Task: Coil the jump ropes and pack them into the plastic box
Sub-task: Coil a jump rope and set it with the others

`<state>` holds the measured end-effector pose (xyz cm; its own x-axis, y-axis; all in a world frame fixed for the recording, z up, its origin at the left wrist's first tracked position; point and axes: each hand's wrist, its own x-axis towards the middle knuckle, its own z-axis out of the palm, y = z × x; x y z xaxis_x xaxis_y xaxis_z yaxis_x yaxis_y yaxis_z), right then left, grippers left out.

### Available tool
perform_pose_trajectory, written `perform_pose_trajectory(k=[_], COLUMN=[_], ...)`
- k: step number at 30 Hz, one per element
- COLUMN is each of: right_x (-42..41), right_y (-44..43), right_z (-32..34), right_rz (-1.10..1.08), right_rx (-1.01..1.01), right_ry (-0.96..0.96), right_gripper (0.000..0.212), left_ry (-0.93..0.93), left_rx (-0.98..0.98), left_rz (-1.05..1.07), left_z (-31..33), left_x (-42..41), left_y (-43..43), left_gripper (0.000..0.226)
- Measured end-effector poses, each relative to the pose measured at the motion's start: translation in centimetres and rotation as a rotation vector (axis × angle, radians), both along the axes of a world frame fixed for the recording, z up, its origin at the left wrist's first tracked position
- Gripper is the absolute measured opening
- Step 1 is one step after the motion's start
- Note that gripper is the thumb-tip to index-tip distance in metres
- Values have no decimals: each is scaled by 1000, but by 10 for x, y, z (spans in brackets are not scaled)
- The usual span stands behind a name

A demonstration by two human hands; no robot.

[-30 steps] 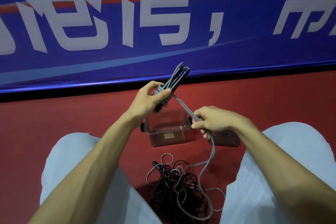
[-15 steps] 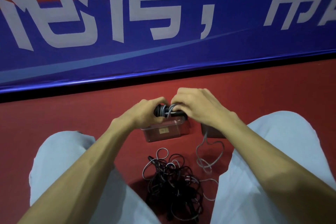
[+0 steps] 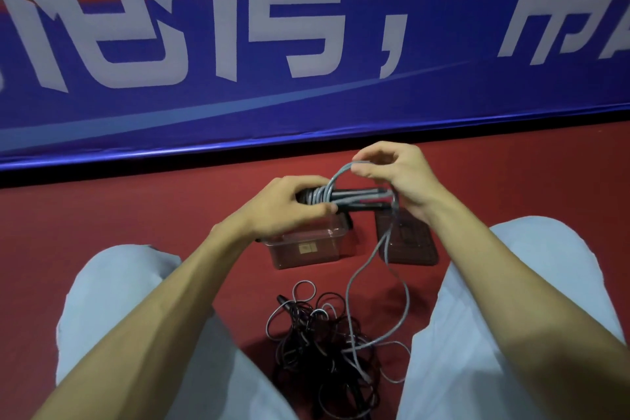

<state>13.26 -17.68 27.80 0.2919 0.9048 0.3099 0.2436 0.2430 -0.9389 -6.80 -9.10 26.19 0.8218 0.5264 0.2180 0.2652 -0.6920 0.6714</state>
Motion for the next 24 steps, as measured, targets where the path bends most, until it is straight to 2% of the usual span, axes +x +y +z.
perform_pose_trajectory(k=[3, 6, 8, 10, 16, 17, 19, 22, 24], right_x=[-1, -4, -5, -6, -6, -9, -15, -13, -10], right_y=[3, 4, 2, 0, -9, -10, -9, -5, -3], right_z=[2, 0, 0, 2, 3, 3, 1, -4, -6], right_rz=[9, 126, 200, 253, 461, 471, 427, 248, 183], right_rx=[-44, -125, -176, -213, -392, -423, -455, -445, -452], right_ry=[196, 358, 396, 343, 64, -2, -168, -661, -951], right_gripper=[18, 25, 23, 21, 56, 55, 39, 13, 13], left_ry=[-205, -338, -400, -431, -467, -470, -464, -409, -354], left_rx=[-284, -478, -633, -731, -790, -784, -735, -628, -545], left_rz=[22, 77, 55, 56, 219, 250, 313, 378, 413], left_z=[11, 18, 19, 20, 16, 15, 11, 4, -1], left_x=[1, 1, 0, 0, -3, -3, -2, 0, 1], left_y=[-6, -9, -8, -8, 1, 1, 3, 5, 9], left_gripper=[14, 22, 38, 45, 30, 28, 23, 18, 11])
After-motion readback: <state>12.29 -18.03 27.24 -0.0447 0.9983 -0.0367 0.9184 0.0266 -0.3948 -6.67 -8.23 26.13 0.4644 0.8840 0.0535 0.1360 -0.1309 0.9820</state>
